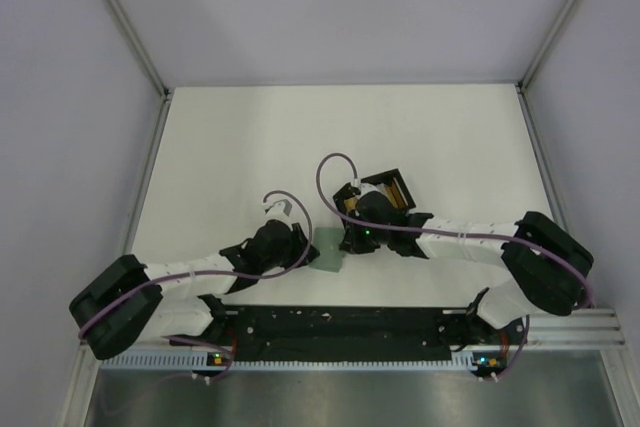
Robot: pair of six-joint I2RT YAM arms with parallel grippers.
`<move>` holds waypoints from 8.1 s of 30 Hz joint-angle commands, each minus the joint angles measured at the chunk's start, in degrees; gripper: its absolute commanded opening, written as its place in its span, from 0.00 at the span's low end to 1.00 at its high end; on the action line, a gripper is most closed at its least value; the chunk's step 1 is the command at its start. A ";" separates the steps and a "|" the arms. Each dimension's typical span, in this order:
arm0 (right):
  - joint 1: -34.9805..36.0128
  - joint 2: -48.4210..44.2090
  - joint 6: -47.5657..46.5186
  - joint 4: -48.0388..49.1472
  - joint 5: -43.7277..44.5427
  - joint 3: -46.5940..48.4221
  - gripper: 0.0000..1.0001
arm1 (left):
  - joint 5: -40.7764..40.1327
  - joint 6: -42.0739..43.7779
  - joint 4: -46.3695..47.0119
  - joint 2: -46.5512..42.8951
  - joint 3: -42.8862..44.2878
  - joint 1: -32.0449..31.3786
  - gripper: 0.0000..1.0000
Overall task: Put the credit cards into the card holder
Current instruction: Close the card holder at the center of the board, then reset both arms
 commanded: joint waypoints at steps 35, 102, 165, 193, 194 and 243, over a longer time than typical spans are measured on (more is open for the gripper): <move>-2.57 4.19 -5.91 1.01 -3.29 4.59 0.08 | 1.64 5.18 -3.22 6.94 2.01 -1.74 0.33; -4.24 2.60 -8.82 -4.79 1.89 6.53 0.08 | -8.20 7.82 -7.00 6.32 9.04 -0.86 0.48; -1.69 17.11 -9.34 -12.26 7.69 13.03 0.06 | -1.70 8.96 -1.11 14.67 9.21 -0.33 0.27; -0.90 10.24 -6.88 -4.88 1.27 8.64 0.08 | -2.76 9.22 -1.64 12.65 9.22 -0.33 0.29; -0.81 10.95 -6.97 -5.14 1.36 8.99 0.09 | -2.67 9.14 -1.55 12.57 9.13 -0.33 0.29; -31.66 -46.01 -7.05 -15.43 3.14 -20.02 0.94 | -26.31 8.25 -30.47 -10.46 17.04 -0.24 0.98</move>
